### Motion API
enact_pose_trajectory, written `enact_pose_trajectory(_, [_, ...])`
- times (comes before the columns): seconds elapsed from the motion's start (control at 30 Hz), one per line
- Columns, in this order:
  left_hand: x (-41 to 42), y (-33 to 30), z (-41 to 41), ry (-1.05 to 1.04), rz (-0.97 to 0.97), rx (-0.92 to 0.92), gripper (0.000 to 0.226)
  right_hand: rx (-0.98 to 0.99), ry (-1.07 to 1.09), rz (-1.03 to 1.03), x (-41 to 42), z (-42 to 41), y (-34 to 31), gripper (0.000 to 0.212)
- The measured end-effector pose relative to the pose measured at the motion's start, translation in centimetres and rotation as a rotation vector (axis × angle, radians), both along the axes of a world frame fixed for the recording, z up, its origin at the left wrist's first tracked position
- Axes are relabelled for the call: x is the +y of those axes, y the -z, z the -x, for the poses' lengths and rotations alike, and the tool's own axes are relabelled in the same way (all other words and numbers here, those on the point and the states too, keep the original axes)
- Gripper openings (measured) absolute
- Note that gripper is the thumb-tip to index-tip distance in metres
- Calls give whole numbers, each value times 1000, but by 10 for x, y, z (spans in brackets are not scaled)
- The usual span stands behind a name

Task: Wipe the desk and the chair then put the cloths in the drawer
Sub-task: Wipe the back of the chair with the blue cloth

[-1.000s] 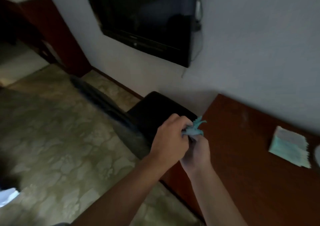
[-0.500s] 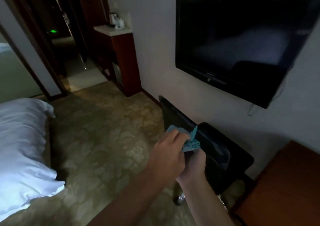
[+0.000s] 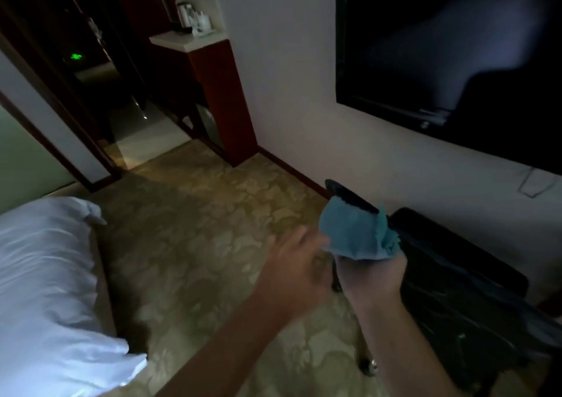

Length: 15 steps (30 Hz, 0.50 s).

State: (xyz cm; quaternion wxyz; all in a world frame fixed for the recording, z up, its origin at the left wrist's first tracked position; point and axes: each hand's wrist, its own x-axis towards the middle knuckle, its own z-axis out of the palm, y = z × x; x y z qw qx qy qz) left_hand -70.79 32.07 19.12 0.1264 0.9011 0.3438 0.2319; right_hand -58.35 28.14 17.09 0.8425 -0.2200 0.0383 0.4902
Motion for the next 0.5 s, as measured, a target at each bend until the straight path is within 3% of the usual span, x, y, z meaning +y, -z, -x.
enact_pose_trajectory(0.2, [79, 9, -20, 87, 180, -77, 42, -224, 278, 190, 49, -53, -22, 32])
enact_pose_trajectory(0.3, [121, 21, -32, 117, 282, -119, 46, -447, 490, 348, 77, -66, -23, 41])
enact_pose_trajectory(0.37, [154, 30, -43, 146, 333, -160, 45, -767, 599, 479, 96, -66, -15, 45])
enact_pose_trajectory(0.43, [187, 40, -53, 131, 432, -225, 42, -1358, 619, 851, 116, -61, 1, 42])
enact_pose_trajectory(0.5, [220, 47, -65, 139, 541, -251, 37, -2009, 299, 1354, 146, -56, 29, 50])
